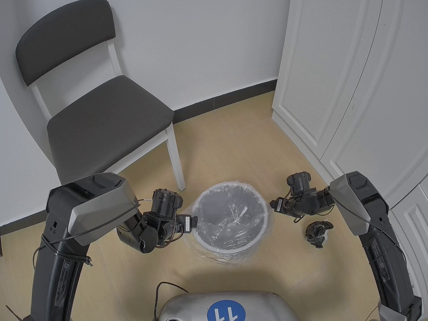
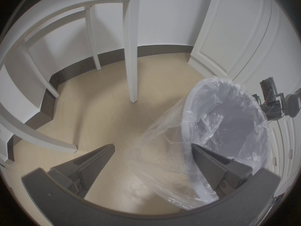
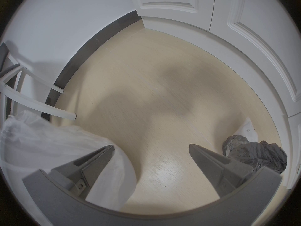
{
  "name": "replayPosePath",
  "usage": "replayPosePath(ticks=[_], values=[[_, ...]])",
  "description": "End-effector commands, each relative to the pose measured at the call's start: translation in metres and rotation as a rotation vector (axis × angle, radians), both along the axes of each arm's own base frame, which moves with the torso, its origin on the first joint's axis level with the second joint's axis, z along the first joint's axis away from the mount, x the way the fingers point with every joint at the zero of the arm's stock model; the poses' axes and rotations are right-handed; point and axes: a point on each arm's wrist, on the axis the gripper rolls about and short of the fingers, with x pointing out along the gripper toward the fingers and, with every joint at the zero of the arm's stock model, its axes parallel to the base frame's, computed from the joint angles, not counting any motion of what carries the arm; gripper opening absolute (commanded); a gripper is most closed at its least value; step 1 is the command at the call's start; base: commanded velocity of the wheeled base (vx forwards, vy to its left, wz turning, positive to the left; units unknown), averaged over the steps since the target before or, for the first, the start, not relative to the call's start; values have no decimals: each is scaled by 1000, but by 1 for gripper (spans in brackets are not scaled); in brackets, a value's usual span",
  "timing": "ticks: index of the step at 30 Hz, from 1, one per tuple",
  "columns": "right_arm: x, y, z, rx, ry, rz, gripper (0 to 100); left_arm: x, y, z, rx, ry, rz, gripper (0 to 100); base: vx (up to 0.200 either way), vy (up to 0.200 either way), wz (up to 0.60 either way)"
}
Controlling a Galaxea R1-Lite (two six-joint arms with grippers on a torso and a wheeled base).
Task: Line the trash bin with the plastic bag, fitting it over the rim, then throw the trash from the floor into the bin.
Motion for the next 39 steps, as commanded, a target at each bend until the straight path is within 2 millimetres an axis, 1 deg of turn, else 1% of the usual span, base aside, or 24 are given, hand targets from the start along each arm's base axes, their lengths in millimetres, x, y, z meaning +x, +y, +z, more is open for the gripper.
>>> replayPosePath(ticks=[1, 5, 17, 19, 21, 24, 25, 26, 27, 30, 31, 33, 34, 36, 39], values=[[0, 0, 0, 0, -1, 0, 100, 0, -2, 0, -15, -5, 6, 100, 0, 0, 0], [0, 0, 0, -1, -1, -1, 100, 1, -7, 7, -36, -46, -2, 100, 0, 0, 0], [0, 0, 0, -7, -3, -16, 100, -3, -20, 24, -75, -77, -21, 100, 0, 0, 0], [0, 0, 0, -7, -3, -16, 100, -8, -27, 33, -94, -85, -29, 100, 0, 0, 0], [0, 0, 0, -7, -3, -16, 100, -10, -29, 41, -107, -95, -31, 100, 0, 0, 0], [0, 0, 0, -7, -3, -16, 100, -10, -26, 47, -113, -107, -26, 100, 0, 0, 0], [0, 0, 0, -7, -3, -16, 100, -7, -21, 48, -110, -110, -14, 100, 0, 0, 0], [0, 0, 0, -7, -3, -16, 100, -6, -21, 48, -110, -110, -12, 100, 0, 0, 0], [0, 0, 0, -8, -5, -17, 100, -2, -10, 48, -102, -106, 10, 100, 0, 0, 0], [0, 0, 0, -9, -6, -18, 100, 5, 5, 38, -87, -85, 46, 100, 0, 0, 0], [0, 0, 1, -15, -12, -22, 100, 8, 12, 31, -80, -72, 61, 100, 0, 0, 0], [-1, 1, 0, -41, -16, -45, 100, 12, 19, 21, -65, -59, 75, 100, 0, 0, 0], [-1, 1, 0, -41, -16, -45, 100, 12, 19, 21, -65, -59, 75, 100, 0, 0, 0], [0, 3, 2, -68, -43, -67, 100, 13, 25, 15, -49, -45, 74, 100, 0, 0, 0], [-1, 4, 1, -71, -55, -61, 100, 11, 22, 9, -42, -29, 66, 100, 0, 0, 0]])
